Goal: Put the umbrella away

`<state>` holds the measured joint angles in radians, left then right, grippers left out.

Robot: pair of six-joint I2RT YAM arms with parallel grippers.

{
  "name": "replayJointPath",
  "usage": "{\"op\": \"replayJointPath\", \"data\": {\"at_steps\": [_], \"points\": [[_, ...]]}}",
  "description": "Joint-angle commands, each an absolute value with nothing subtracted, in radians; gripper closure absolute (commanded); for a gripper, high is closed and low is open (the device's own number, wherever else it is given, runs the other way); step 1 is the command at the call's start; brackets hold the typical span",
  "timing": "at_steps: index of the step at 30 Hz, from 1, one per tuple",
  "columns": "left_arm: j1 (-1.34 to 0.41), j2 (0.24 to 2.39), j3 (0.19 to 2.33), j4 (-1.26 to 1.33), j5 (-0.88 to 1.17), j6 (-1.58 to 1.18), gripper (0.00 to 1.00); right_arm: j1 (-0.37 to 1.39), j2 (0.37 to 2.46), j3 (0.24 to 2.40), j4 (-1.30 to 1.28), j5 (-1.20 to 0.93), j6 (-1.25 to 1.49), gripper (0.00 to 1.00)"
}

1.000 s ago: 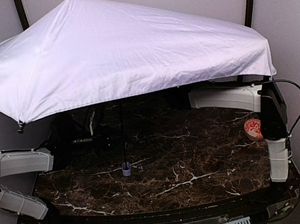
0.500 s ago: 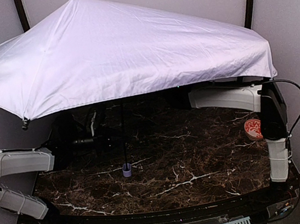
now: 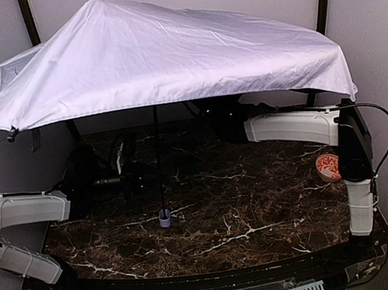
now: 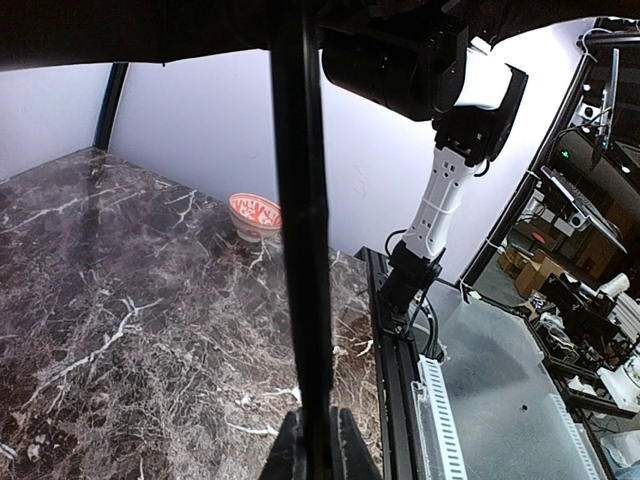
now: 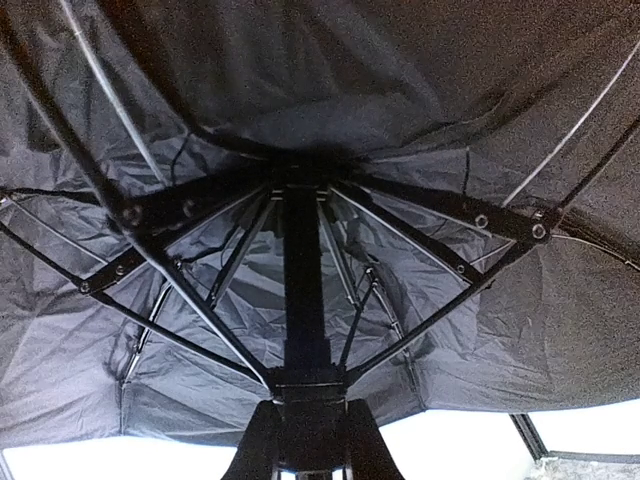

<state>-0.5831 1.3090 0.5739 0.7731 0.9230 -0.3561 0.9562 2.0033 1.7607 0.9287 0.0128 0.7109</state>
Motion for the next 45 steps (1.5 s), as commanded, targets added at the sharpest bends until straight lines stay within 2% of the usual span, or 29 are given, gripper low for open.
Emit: {"op": "replayJointPath", "data": {"at_steps": [1, 9, 16, 20, 25, 32, 45], "points": [[-0.594, 1.289, 0.583, 0.844, 0.969, -0.312, 1.0, 0.942, 1.947, 1.742, 0.981, 0.041, 0.722, 0.99], [-0.591, 1.222, 0.572, 0.887, 0.988, -0.308, 1.0, 0.945, 1.856, 1.678, 0.63, 0.047, 0.55, 0.94], [-0.603, 1.181, 0.635, 0.948, 0.88, -0.374, 1.0, 0.996, 1.798, 1.553, 0.419, 0.096, 0.351, 0.87], [-0.67, 1.17, 0.753, 0.778, 0.771, -0.249, 1.0, 1.032, 1.778, 1.515, 0.34, 0.067, 0.314, 0.83], [-0.706, 1.202, 0.758, 0.925, 0.694, -0.321, 1.0, 1.06, 1.75, 1.453, 0.299, 0.035, 0.298, 0.79], [-0.722, 1.168, 0.785, 0.904, 0.631, -0.271, 1.0, 1.063, 1.683, 1.309, 0.299, 0.055, 0.33, 0.78], [-0.744, 1.201, 0.769, 0.996, 0.589, -0.266, 1.0, 1.095, 1.692, 1.245, 0.251, 0.067, 0.387, 0.75]]}}
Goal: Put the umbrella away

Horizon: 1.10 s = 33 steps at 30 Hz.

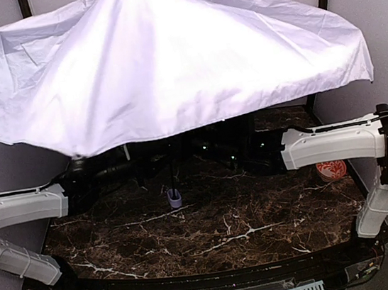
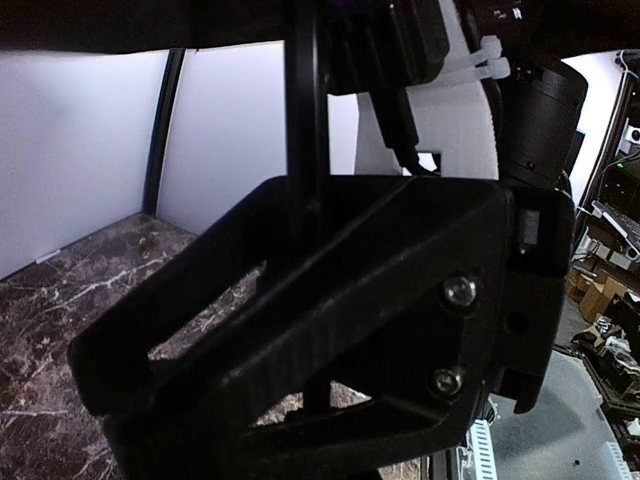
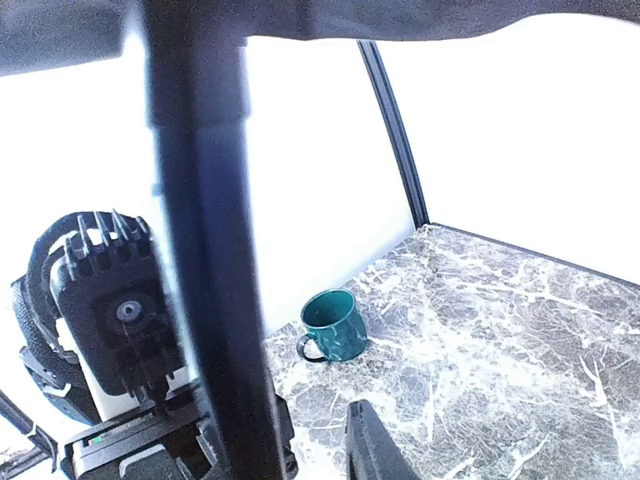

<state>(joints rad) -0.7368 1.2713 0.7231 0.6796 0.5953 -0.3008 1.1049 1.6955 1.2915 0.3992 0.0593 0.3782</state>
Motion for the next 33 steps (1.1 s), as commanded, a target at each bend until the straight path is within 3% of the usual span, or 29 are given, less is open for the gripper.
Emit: {"op": "replayJointPath", "data": {"at_steps": [1, 6, 16, 19, 23, 31, 32, 33], "points": [[-0.744, 1.196, 0.741, 1.005, 0.587, -0.276, 1.0, 1.092, 1.682, 1.246, 0.253, 0.069, 0.385, 0.74], [-0.749, 1.177, 0.669, 0.976, 0.542, -0.3, 1.0, 1.068, 1.632, 1.307, 0.267, 0.08, 0.388, 0.71], [-0.831, 1.205, 0.628, 0.947, 0.432, -0.268, 1.0, 1.064, 1.681, 1.573, 0.291, 0.159, 0.233, 0.47], [-0.836, 1.213, 0.624, 0.929, 0.428, -0.271, 1.0, 1.059, 1.685, 1.62, 0.314, 0.153, 0.206, 0.47], [-0.84, 1.214, 0.607, 0.934, 0.429, -0.275, 1.0, 1.058, 1.715, 1.693, 0.286, 0.163, 0.183, 0.57], [-0.855, 1.193, 0.593, 0.847, 0.451, -0.236, 1.0, 1.057, 1.715, 1.682, 0.265, 0.169, 0.274, 1.0], [-0.857, 1.188, 0.599, 0.831, 0.446, -0.232, 0.98, 1.057, 1.714, 1.676, 0.257, 0.174, 0.299, 1.0], [-0.857, 1.182, 0.61, 0.808, 0.433, -0.229, 0.87, 1.057, 1.711, 1.667, 0.249, 0.181, 0.328, 1.0]]}}
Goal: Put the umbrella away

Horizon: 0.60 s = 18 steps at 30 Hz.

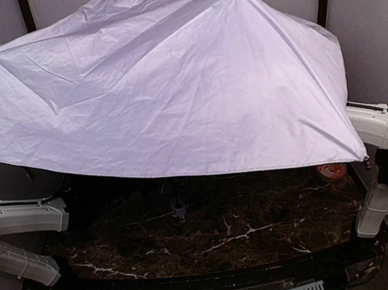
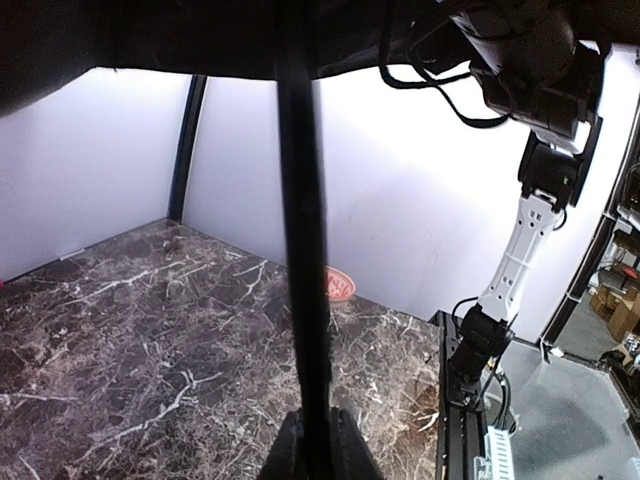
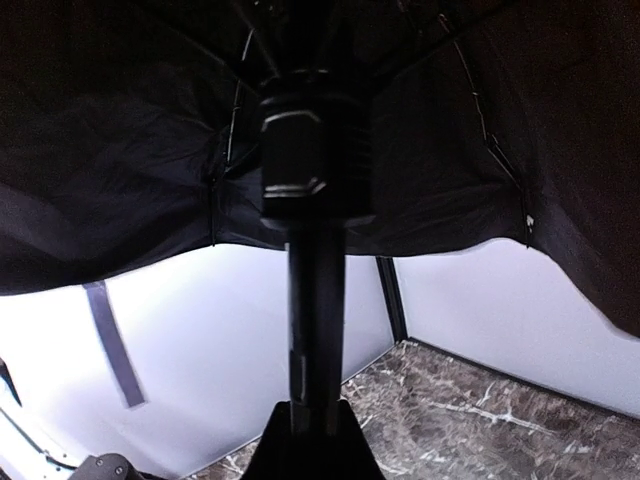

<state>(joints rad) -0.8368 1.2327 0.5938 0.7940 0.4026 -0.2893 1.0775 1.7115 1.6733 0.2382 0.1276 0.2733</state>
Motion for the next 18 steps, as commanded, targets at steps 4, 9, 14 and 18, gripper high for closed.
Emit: {"op": "replayJointPath", "data": {"at_steps": [4, 9, 14, 18], "points": [[-0.857, 1.149, 0.653, 0.731, 0.378, -0.206, 0.62, 1.059, 1.684, 1.589, 0.272, 0.135, 0.451, 1.0], [-0.857, 1.154, 0.695, 0.707, 0.395, -0.22, 0.61, 1.078, 1.669, 1.533, 0.305, 0.078, 0.538, 1.0], [-0.857, 1.197, 0.707, 0.704, 0.407, -0.248, 0.66, 1.101, 1.674, 1.526, 0.326, 0.036, 0.566, 1.0], [-0.857, 1.206, 0.7, 0.712, 0.4, -0.275, 0.83, 1.112, 1.668, 1.514, 0.329, 0.02, 0.581, 1.0]]}}
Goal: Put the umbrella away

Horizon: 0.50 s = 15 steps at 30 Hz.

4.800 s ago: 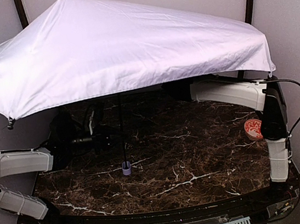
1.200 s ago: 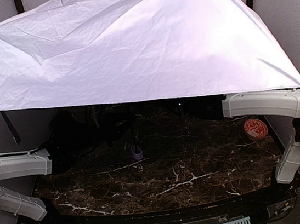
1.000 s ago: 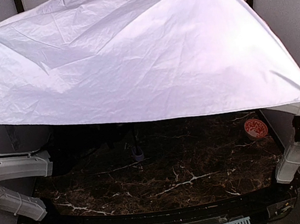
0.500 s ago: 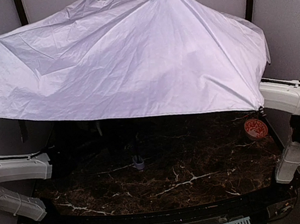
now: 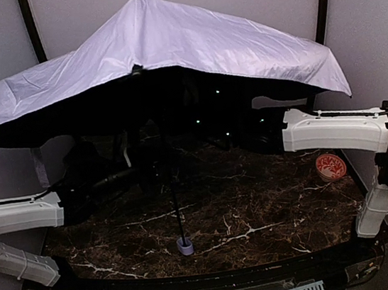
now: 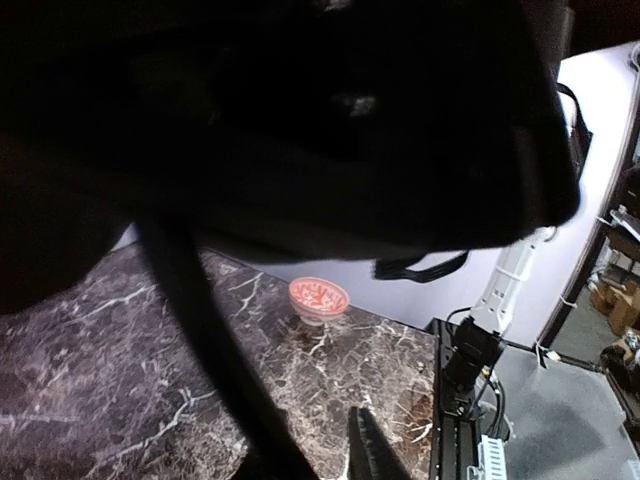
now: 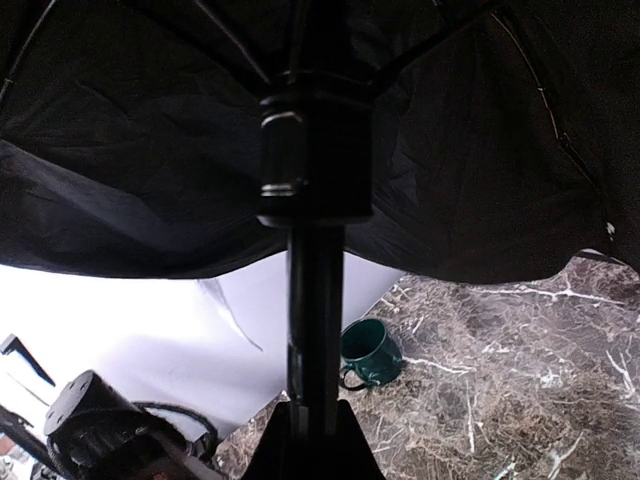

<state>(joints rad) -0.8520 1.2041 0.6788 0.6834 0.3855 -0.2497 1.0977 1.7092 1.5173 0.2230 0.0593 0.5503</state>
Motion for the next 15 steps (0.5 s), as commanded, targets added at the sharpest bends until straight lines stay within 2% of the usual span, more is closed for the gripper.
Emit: {"op": "replayJointPath", "data": {"at_steps": [1, 2, 3, 6, 9, 12, 15], "points": [[-0.857, 1.206, 0.696, 0.719, 0.401, -0.283, 0.9, 1.112, 1.666, 1.508, 0.331, 0.018, 0.585, 1.0], [-0.857, 1.206, 0.692, 0.73, 0.404, -0.294, 0.98, 1.112, 1.666, 1.504, 0.33, 0.017, 0.586, 1.0], [-0.857, 1.206, 0.689, 0.742, 0.407, -0.309, 1.0, 1.113, 1.662, 1.5, 0.33, 0.019, 0.589, 1.0], [-0.857, 1.212, 0.677, 0.799, 0.441, -0.37, 1.0, 1.111, 1.656, 1.496, 0.33, 0.035, 0.581, 0.98], [-0.857, 1.221, 0.67, 0.834, 0.459, -0.431, 1.0, 1.111, 1.65, 1.508, 0.328, 0.063, 0.543, 0.74], [-0.859, 1.224, 0.664, 0.844, 0.443, -0.472, 1.0, 1.112, 1.642, 1.531, 0.337, 0.121, 0.489, 0.65], [-0.871, 1.226, 0.669, 0.836, 0.416, -0.496, 1.0, 1.112, 1.641, 1.537, 0.363, 0.238, 0.428, 0.63]]}}
